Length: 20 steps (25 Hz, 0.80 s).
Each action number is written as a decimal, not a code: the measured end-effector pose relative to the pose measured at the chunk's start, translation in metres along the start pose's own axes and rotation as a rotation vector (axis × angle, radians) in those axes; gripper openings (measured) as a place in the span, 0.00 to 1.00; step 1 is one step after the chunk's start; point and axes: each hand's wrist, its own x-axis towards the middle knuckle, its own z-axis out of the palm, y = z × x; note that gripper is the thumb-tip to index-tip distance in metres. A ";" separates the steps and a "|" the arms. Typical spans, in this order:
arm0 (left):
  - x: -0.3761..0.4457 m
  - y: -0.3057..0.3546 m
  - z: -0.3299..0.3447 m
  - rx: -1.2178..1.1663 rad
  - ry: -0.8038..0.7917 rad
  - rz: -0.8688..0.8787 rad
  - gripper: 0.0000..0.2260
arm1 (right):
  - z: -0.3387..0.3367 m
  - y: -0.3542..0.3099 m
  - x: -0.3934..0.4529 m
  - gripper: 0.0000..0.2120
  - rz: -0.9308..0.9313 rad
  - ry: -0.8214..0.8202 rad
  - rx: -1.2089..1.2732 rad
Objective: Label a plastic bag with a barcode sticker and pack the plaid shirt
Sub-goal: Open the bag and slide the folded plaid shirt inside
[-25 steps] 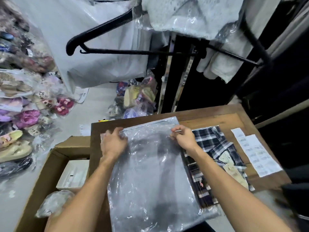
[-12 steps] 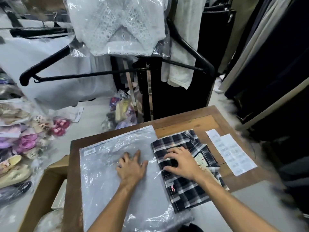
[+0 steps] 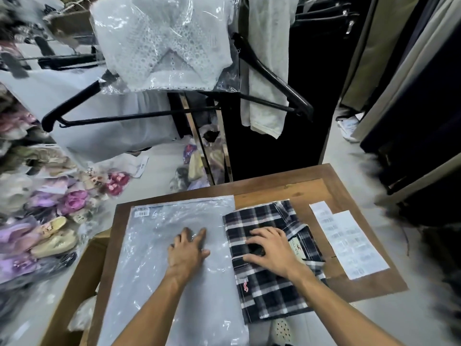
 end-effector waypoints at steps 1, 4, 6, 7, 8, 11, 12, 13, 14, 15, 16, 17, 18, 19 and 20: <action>-0.002 -0.006 0.000 0.010 0.003 0.020 0.30 | 0.001 0.003 -0.001 0.30 0.001 0.009 0.018; -0.011 -0.029 0.005 0.108 0.021 0.074 0.30 | 0.004 0.005 -0.002 0.29 -0.007 0.033 0.035; -0.018 -0.045 0.004 0.127 0.039 0.091 0.30 | 0.006 0.005 -0.002 0.29 -0.006 0.045 0.044; -0.022 -0.052 0.004 0.125 0.034 0.100 0.29 | 0.006 0.005 -0.002 0.29 -0.002 0.047 0.051; -0.024 -0.060 0.003 0.125 0.024 0.110 0.29 | 0.006 0.006 -0.002 0.28 0.001 0.051 0.058; -0.030 -0.087 0.005 0.055 -0.013 0.156 0.29 | 0.007 0.007 -0.003 0.28 0.008 0.064 0.056; -0.031 -0.099 0.006 0.040 -0.043 0.186 0.30 | 0.007 0.006 -0.003 0.28 0.008 0.068 0.052; -0.033 -0.110 0.005 0.039 -0.080 0.226 0.31 | 0.007 0.005 -0.002 0.28 0.009 0.070 0.044; -0.034 -0.119 0.004 0.029 -0.112 0.262 0.29 | 0.007 0.005 -0.002 0.27 0.009 0.072 0.031; -0.036 -0.126 0.000 0.000 -0.135 0.267 0.24 | 0.007 0.004 -0.002 0.26 0.009 0.073 0.018; -0.037 -0.129 -0.003 -0.040 -0.132 0.245 0.17 | 0.006 0.002 -0.003 0.26 0.010 0.074 0.009; -0.038 -0.130 -0.005 -0.074 -0.108 0.216 0.14 | 0.006 0.000 -0.003 0.25 0.013 0.072 0.002; -0.037 -0.125 -0.007 -0.103 -0.082 0.177 0.16 | 0.005 -0.002 -0.003 0.25 0.018 0.062 -0.007; -0.036 -0.117 -0.007 -0.125 -0.060 0.119 0.19 | 0.003 -0.004 -0.002 0.25 0.020 0.036 -0.026; -0.033 -0.107 -0.006 -0.150 -0.024 0.059 0.21 | -0.002 -0.007 -0.001 0.26 0.013 -0.007 -0.065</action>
